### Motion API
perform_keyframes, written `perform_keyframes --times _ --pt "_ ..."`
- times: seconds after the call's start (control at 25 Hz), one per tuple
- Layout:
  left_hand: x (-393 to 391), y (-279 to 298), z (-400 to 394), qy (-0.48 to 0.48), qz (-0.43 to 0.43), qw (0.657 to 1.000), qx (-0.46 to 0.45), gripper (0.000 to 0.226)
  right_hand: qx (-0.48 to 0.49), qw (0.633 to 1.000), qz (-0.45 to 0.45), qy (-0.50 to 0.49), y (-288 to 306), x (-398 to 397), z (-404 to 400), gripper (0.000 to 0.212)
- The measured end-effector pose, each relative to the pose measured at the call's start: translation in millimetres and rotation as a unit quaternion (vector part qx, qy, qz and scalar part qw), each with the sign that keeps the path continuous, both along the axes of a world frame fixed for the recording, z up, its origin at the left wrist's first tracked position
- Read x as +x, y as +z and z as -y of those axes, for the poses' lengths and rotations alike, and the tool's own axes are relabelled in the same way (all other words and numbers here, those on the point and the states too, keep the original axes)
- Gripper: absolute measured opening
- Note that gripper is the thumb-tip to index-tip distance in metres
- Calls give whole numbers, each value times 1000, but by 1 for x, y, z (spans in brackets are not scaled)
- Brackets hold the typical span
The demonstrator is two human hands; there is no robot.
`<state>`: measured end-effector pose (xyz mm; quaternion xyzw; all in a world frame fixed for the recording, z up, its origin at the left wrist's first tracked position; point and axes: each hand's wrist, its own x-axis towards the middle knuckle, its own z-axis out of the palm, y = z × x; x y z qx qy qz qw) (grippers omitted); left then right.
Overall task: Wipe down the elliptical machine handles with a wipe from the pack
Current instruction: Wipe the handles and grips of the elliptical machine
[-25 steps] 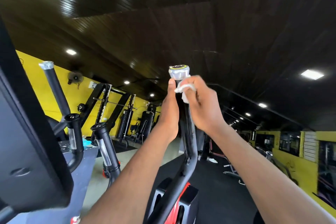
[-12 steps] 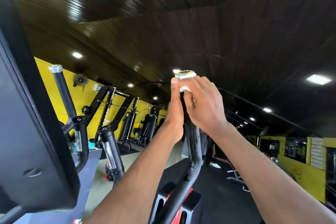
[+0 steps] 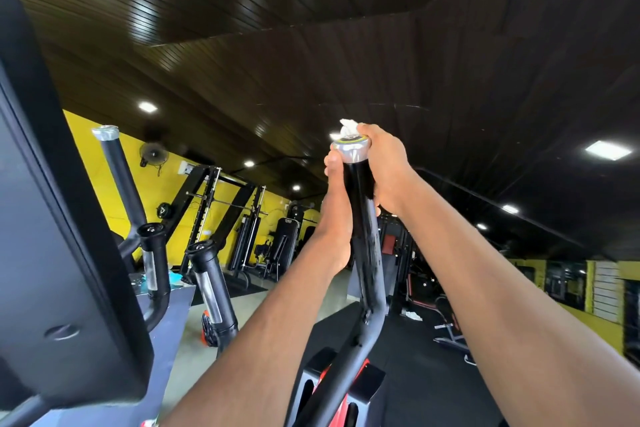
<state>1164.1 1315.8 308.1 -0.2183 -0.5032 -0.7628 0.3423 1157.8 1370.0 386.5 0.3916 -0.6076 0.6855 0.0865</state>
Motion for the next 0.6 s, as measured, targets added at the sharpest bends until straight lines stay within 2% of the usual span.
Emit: perform_keyframes --times 0.04,0.08,0.12,0.16,0.2,0.24,0.28,0.32,0.36,0.44,0.48,0.52,0.6 --pt "-3 0 1 -1 4 1000 3 61 -8 1000 8 -17 0 -1 3 31" --pt "-3 0 2 -3 3 1000 4 59 -16 997 -37 -63 -7 0 6 32" --pt "-4 0 3 -4 0 1000 2 57 -30 983 -135 -124 -17 1 9 33" --pt "-5 0 4 -1 -3 1000 -2 54 -46 943 -267 -193 -31 4 11 32" --pt "-7 -1 5 0 -10 1000 -4 49 -42 886 -388 -250 -43 9 11 32" --pt "-9 -3 6 -2 -18 1000 -4 45 -36 837 -467 -283 -49 10 11 32" --pt "-11 -4 7 -6 -24 1000 -4 44 -30 820 -490 -293 -46 5 11 31" --pt "-12 -6 8 -16 -27 1000 -2 46 -30 836 -466 -287 -39 1 11 31" --pt "-14 -6 9 -23 -24 999 3 49 -30 877 -401 -263 -29 -3 12 32" --pt "-17 -7 11 -35 -19 999 18 50 -37 962 -233 -140 -16 -4 10 47" --pt "-18 -7 12 -36 -20 999 20 49 -49 979 -179 -83 -17 -4 10 51" --pt "-19 -8 12 -38 -21 999 20 48 -57 982 -165 -71 -21 -5 10 52" --pt "-20 -12 13 -38 -21 999 21 45 -77 962 -224 -137 -40 -8 11 50"
